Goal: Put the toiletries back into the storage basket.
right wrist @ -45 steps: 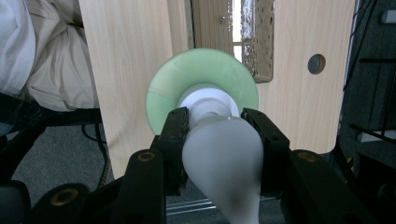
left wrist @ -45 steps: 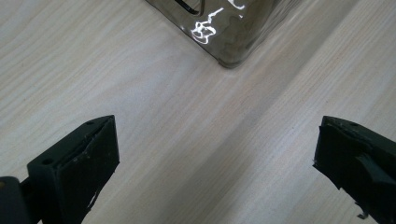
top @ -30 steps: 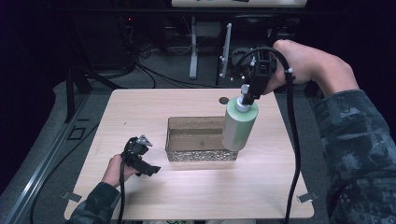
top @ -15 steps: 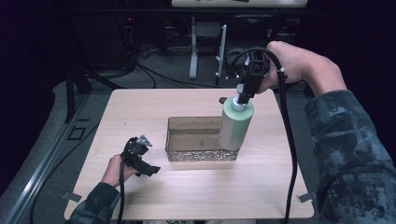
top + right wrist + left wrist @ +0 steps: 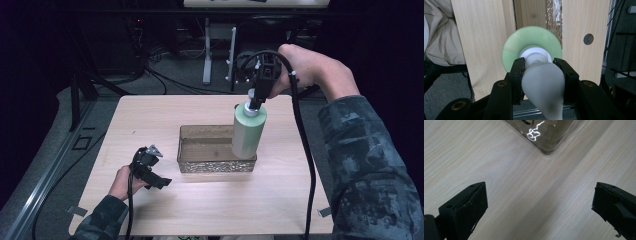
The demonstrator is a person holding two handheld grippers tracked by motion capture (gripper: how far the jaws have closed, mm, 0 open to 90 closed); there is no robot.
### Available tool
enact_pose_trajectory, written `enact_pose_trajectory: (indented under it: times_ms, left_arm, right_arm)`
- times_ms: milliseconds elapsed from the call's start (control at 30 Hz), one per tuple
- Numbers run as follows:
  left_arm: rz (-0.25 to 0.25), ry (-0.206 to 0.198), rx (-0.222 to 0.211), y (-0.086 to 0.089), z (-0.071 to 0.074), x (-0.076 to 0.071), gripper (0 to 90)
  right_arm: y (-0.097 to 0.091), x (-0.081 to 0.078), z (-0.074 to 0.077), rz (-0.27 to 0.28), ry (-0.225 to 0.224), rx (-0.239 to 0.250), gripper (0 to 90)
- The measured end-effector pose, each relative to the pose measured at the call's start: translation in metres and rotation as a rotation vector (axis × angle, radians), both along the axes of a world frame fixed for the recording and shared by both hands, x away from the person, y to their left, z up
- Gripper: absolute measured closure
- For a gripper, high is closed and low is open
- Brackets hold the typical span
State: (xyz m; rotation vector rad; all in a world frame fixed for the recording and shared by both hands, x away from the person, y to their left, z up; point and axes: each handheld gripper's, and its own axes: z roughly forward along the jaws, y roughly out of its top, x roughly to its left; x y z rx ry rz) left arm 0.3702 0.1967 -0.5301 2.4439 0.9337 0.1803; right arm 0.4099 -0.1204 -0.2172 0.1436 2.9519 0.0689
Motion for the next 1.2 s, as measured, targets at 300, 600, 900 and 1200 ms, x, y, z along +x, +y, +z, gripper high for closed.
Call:
enact_pose_trajectory:
  times_ms: [300,600,900,1200]
  left_arm:
    - [-0.001,0.004,-0.001,0.001,-0.001,0.001,0.1]
    - [-0.004,0.004,-0.003,0.001,-0.001,0.0,0.1]
    - [-0.001,-0.001,-0.003,0.001,-0.001,0.0,0.1]
    - [0.0,-0.002,-0.001,0.001,-0.001,0.0,0.1]
  right_arm:
    - [0.007,0.01,-0.006,0.0,-0.007,-0.003,62.3]
    - [0.005,0.017,-0.017,-0.009,0.002,0.01,62.3]
    - [0.002,0.024,-0.026,-0.018,0.005,0.015,62.3]
    - [0.003,0.026,-0.032,-0.021,0.01,0.023,62.3]
